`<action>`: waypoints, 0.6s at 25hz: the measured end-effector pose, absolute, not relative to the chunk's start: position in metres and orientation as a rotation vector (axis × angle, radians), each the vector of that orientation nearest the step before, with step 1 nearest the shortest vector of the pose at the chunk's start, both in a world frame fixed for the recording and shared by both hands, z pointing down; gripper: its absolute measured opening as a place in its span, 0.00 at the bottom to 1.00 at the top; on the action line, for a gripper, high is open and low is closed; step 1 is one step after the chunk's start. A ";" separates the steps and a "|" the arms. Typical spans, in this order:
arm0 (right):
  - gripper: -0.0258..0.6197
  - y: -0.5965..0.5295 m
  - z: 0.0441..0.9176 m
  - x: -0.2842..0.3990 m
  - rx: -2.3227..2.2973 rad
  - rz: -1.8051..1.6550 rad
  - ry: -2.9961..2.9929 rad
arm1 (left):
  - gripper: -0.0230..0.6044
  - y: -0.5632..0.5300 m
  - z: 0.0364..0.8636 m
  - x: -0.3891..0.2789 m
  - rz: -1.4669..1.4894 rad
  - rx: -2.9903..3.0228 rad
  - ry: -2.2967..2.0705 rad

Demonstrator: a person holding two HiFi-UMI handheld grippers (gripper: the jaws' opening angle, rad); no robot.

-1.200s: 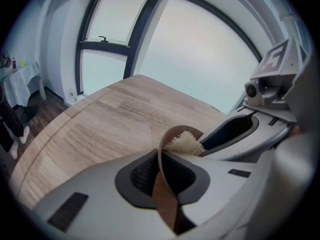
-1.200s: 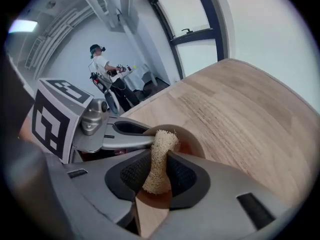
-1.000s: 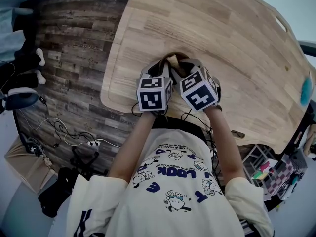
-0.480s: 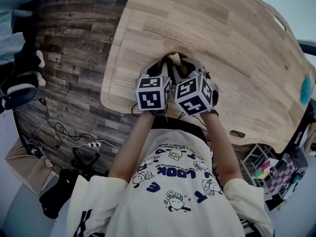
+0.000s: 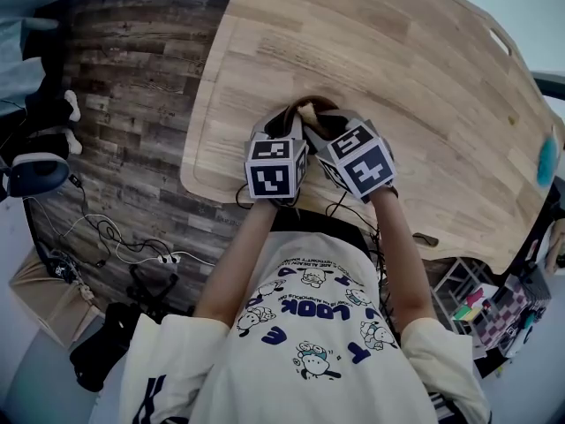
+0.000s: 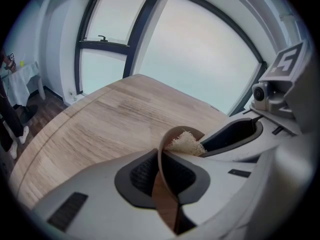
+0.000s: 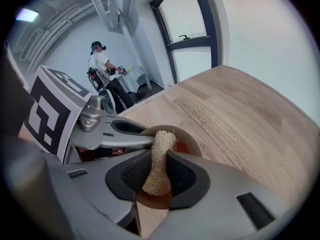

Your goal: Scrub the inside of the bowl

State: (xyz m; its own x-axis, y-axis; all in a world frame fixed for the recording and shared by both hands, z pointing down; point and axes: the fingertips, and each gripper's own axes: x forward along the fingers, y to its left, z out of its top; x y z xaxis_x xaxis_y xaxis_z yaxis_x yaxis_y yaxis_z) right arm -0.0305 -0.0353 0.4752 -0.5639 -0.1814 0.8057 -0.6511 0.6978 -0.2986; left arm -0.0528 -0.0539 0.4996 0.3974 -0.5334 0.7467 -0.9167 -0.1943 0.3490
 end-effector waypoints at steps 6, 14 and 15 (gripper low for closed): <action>0.19 -0.044 0.476 -0.024 0.787 0.593 -2.028 | 0.10 -0.052 0.502 -0.054 0.624 1.847 -1.244; 0.19 -0.055 0.459 -0.007 1.050 0.537 -2.030 | 0.10 -0.053 0.501 -0.055 0.632 1.819 -1.257; 0.19 -0.055 0.454 -0.007 1.071 0.543 -2.058 | 0.10 -0.054 0.502 -0.055 0.632 1.815 -1.260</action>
State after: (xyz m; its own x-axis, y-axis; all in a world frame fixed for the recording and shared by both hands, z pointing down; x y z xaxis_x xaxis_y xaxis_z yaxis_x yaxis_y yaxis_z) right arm -0.0073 -0.0551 0.4536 -0.3772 -0.5128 0.7712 -0.8266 0.5620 -0.0306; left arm -0.0550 -0.0538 0.5021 0.3736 -0.5156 0.7711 -0.9263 -0.1645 0.3389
